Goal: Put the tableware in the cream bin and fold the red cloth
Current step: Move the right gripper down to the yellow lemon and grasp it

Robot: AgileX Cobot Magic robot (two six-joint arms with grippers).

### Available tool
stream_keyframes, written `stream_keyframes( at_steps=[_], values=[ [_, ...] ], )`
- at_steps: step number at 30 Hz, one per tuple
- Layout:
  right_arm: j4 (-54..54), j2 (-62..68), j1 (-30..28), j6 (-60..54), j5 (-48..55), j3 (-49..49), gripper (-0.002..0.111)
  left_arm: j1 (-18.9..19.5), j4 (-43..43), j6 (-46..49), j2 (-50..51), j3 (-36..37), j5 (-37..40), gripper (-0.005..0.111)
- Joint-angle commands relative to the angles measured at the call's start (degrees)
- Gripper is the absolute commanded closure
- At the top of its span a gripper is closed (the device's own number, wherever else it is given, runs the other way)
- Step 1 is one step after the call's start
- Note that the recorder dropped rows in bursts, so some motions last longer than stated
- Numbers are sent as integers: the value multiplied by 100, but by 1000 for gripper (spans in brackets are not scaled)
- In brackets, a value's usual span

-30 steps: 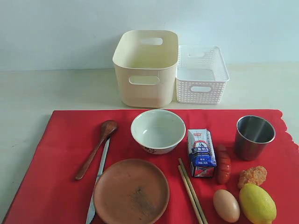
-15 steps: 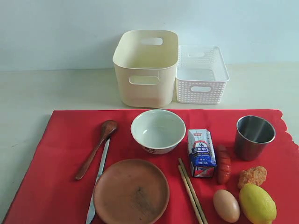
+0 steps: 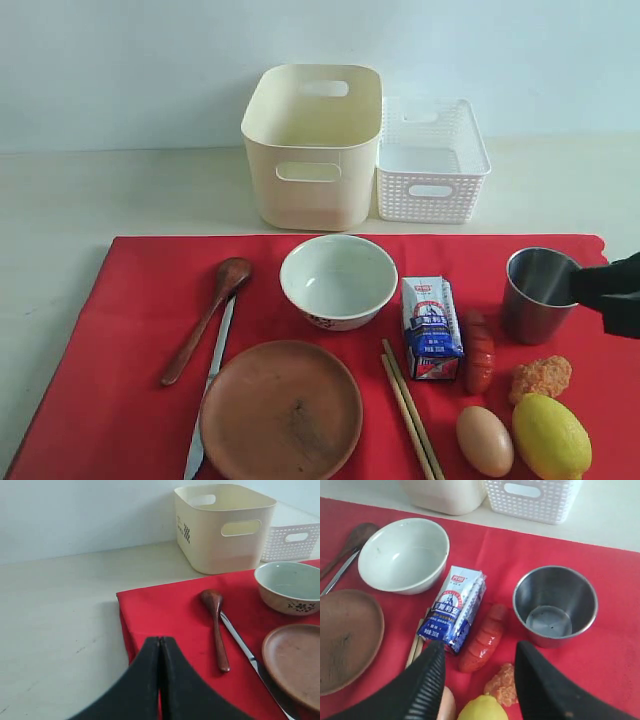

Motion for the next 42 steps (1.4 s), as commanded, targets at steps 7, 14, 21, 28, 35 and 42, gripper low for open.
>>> stream_keyframes(
  at_steps=[7,14,21,28,35,42],
  values=[
    [-1075,67,733,535,-28,-32,63,19,27,-1,-35,16,-39,107],
    [-2113,93,1257,1629,-65,-32,63,19,27,-1,-35,16,-39,107],
    [-2334,653,1685,2045,-40,-32,45,19,27,-1,-35,16,-39,107],
    [-2918,1503,2087,2804,73,-198,43,19,27,-1,-35,16,-39,107],
    [-3450,2361,2210,3558,281,-489,43,19,27,-1,-35,16,-39,107],
    [-3682,3061,2210,4047,521,-710,43,19,27,-1,-35,16,-39,107]
  ],
)
